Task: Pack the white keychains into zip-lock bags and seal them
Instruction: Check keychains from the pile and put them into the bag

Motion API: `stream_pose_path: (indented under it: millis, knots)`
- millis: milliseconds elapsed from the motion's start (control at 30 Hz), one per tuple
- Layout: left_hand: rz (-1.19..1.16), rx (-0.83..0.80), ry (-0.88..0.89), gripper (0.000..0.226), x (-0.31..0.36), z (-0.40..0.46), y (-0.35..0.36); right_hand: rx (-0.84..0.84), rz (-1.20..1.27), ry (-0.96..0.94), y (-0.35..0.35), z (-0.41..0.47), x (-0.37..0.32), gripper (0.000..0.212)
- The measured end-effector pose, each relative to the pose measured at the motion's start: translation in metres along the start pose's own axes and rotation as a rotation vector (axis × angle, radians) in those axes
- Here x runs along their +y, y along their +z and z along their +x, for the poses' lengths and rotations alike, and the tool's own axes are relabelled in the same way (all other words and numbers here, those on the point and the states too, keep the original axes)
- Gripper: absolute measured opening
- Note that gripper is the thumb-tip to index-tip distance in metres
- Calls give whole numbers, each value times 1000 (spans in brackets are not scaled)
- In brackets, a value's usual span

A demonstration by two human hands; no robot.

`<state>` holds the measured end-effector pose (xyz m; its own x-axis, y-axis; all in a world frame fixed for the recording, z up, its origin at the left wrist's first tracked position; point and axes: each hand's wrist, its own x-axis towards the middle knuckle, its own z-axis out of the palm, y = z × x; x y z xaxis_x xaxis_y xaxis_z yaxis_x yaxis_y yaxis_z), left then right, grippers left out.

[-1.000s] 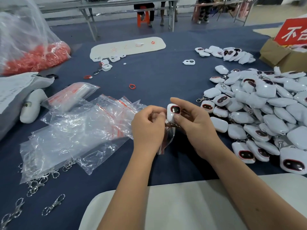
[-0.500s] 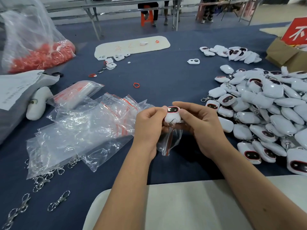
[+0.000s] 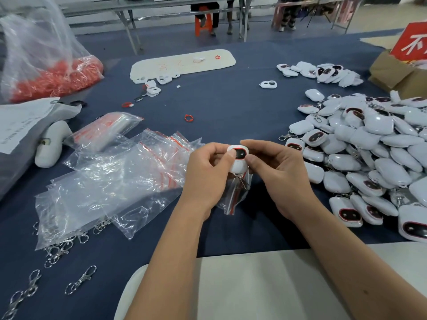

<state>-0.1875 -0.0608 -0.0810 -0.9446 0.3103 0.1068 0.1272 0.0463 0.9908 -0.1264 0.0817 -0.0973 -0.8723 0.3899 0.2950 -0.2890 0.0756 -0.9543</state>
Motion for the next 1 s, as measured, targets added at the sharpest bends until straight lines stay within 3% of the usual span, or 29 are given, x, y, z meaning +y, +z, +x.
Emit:
stream_pose_path:
  millis: [333,500,1000]
  knots:
    - [-18,11,4,9,-1,-2,4,16,24,31,-1,0,-1,22]
    - [45,-73,44,14,-1,-4,6,86,5,50,-4,2,2,17]
    - [32,2,82,16,3,-5,5,-4,77,86,-8,5,0,21]
